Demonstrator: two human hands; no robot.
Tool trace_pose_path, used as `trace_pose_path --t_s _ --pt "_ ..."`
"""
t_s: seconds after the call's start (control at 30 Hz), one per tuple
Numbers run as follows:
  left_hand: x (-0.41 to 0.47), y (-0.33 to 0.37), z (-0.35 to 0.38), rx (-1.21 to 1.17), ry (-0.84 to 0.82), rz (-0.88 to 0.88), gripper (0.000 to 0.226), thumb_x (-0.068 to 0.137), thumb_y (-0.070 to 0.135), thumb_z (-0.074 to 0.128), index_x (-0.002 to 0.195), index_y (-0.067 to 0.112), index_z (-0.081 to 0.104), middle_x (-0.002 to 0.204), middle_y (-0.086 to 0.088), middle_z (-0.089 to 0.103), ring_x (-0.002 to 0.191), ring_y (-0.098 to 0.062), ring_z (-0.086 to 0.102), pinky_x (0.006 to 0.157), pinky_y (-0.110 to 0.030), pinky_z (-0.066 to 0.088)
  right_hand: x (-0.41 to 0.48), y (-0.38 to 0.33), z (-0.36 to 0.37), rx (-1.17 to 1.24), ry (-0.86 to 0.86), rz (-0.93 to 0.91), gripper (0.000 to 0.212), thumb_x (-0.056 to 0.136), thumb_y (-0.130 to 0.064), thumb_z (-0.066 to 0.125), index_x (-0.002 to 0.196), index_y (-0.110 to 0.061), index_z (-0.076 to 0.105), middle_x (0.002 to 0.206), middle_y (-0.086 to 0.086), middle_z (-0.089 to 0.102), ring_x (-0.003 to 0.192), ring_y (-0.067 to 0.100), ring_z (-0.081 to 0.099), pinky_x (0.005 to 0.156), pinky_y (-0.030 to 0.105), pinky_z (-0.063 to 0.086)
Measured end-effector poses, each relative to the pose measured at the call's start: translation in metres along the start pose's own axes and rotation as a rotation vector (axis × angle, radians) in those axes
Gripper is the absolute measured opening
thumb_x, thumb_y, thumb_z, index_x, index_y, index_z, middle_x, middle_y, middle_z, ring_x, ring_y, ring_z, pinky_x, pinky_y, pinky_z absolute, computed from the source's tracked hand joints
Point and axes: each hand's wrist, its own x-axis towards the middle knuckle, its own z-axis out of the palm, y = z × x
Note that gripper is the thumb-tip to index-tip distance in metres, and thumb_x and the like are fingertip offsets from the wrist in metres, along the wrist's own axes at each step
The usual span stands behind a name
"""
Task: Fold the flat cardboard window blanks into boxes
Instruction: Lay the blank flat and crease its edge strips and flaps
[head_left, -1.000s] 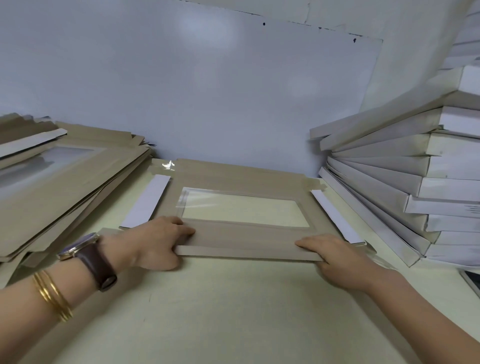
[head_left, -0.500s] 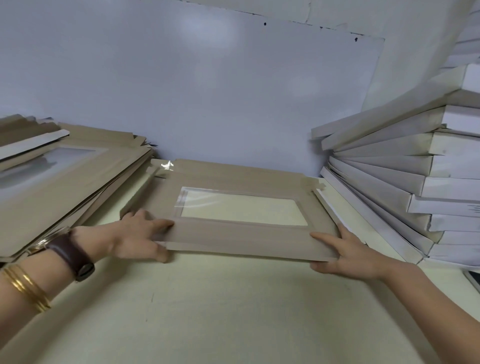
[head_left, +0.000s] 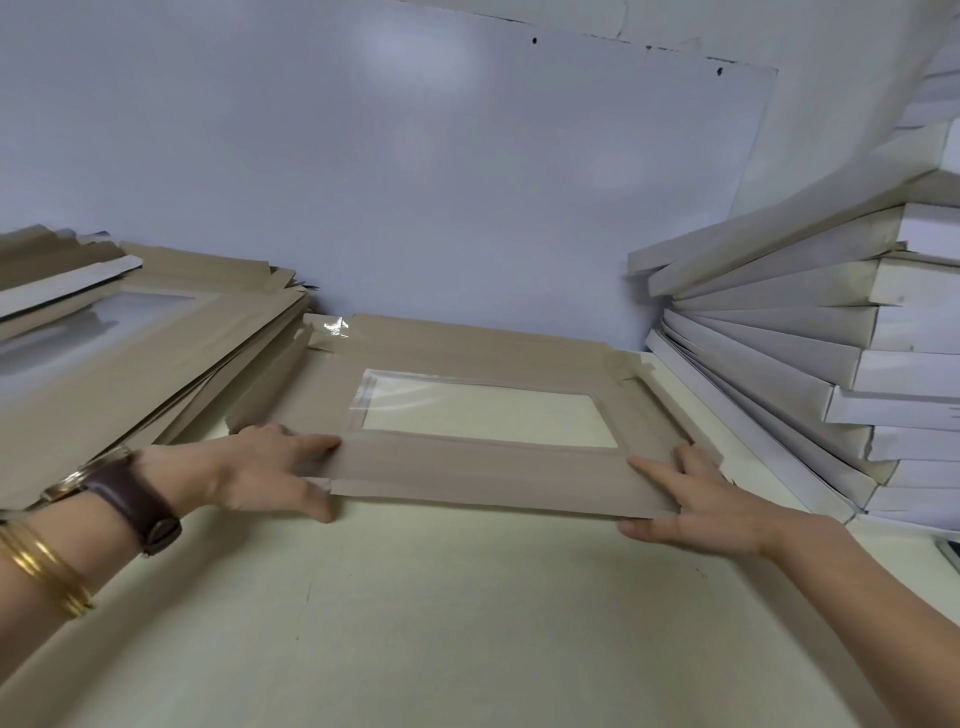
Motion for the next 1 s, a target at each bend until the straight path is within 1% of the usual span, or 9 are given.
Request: trace_pose_path --t_s 0.2,0.37,0.47,0.53,0.6,0.67,0.73,0.87,1.0 --pt "-0.001 -0.011 -0.006 -0.104 0.020 0.039 0.102 0.051 0.068 0.055 0.146 0.037 0.032 0.140 -0.001 0.043 0.131 -0.021 0.039 0.105 -0.031 0.035 -0.005 0.022 -0.011 0.102 -0.009 0.098 0.102 0.070 -0.081 0.055 0.152 -0.037 0.014 0.135 0.000 0.025 0.133 0.020 0.032 0.111 0.031 0.028" --pt "0.005 -0.025 -0.013 -0.197 0.081 0.039 0.076 0.065 0.057 0.065 0.136 0.034 0.048 0.124 0.003 0.055 0.115 -0.017 0.049 0.095 -0.029 0.039 -0.009 0.036 -0.017 0.107 0.070 0.027 0.089 0.068 -0.082 0.053 0.144 -0.039 0.038 0.143 -0.014 0.044 0.131 0.007 0.041 0.107 0.024 0.032" --pt "0.009 -0.034 -0.017 -0.286 0.117 0.061 0.045 0.068 0.053 0.067 0.106 0.029 0.069 0.098 0.008 0.066 0.096 -0.013 0.058 0.088 -0.030 0.044 -0.010 0.038 -0.024 0.129 0.114 0.019 0.073 0.058 -0.090 0.046 0.116 -0.048 0.061 0.115 -0.028 0.059 0.112 0.000 0.052 0.093 0.020 0.039" --pt "0.011 -0.039 -0.023 -0.292 0.116 0.088 0.039 0.068 0.055 0.062 0.083 0.020 0.070 0.076 0.007 0.064 0.077 -0.014 0.058 0.072 -0.030 0.043 -0.005 0.039 -0.030 0.112 0.154 0.031 0.065 0.055 -0.093 0.044 0.088 -0.042 0.070 0.083 -0.020 0.067 0.090 0.006 0.061 0.074 0.023 0.044" --pt "0.015 -0.044 -0.028 -0.248 0.148 0.055 0.033 0.083 0.049 0.063 0.076 0.017 0.066 0.069 0.005 0.063 0.067 -0.013 0.058 0.057 -0.022 0.043 0.003 0.043 -0.036 0.139 0.179 0.068 0.080 0.056 -0.091 0.049 0.078 -0.017 0.067 0.068 -0.008 0.059 0.078 0.020 0.061 0.064 0.029 0.036" --pt "0.022 -0.049 -0.032 -0.191 0.211 -0.005 0.033 0.089 0.042 0.062 0.071 0.014 0.060 0.065 0.003 0.057 0.057 -0.012 0.053 0.049 -0.021 0.037 0.007 0.043 -0.041 0.188 0.191 0.121 0.080 0.056 -0.090 0.053 0.067 -0.011 0.048 0.064 -0.002 0.048 0.065 0.023 0.053 0.062 0.032 0.028" --pt "0.031 -0.054 -0.033 -0.167 0.258 -0.044 0.036 0.089 0.042 0.063 0.072 0.011 0.056 0.069 -0.001 0.053 0.063 -0.017 0.048 0.057 -0.027 0.034 0.011 0.040 -0.047 0.221 0.202 0.152 0.075 0.058 -0.087 0.057 0.066 -0.015 0.037 0.062 -0.002 0.045 0.061 0.019 0.047 0.061 0.031 0.026" --pt "0.042 -0.062 -0.033 -0.178 0.329 -0.080 0.042 0.085 0.044 0.067 0.067 0.008 0.055 0.063 -0.002 0.048 0.060 -0.018 0.044 0.057 -0.030 0.029 0.025 0.037 -0.052 0.140 0.206 0.166 0.064 0.070 -0.076 0.060 0.076 -0.013 0.059 0.079 -0.003 0.064 0.076 0.014 0.059 0.059 0.028 0.037" --pt "0.049 -0.066 -0.028 -0.139 0.447 -0.123 0.052 0.077 0.054 0.071 0.061 0.009 0.052 0.059 -0.002 0.048 0.059 -0.019 0.045 0.054 -0.030 0.028 0.037 0.032 -0.053 -0.007 0.263 0.210 0.060 0.070 -0.080 0.056 0.083 -0.021 0.057 0.083 -0.007 0.060 0.077 0.008 0.055 0.056 0.027 0.039"
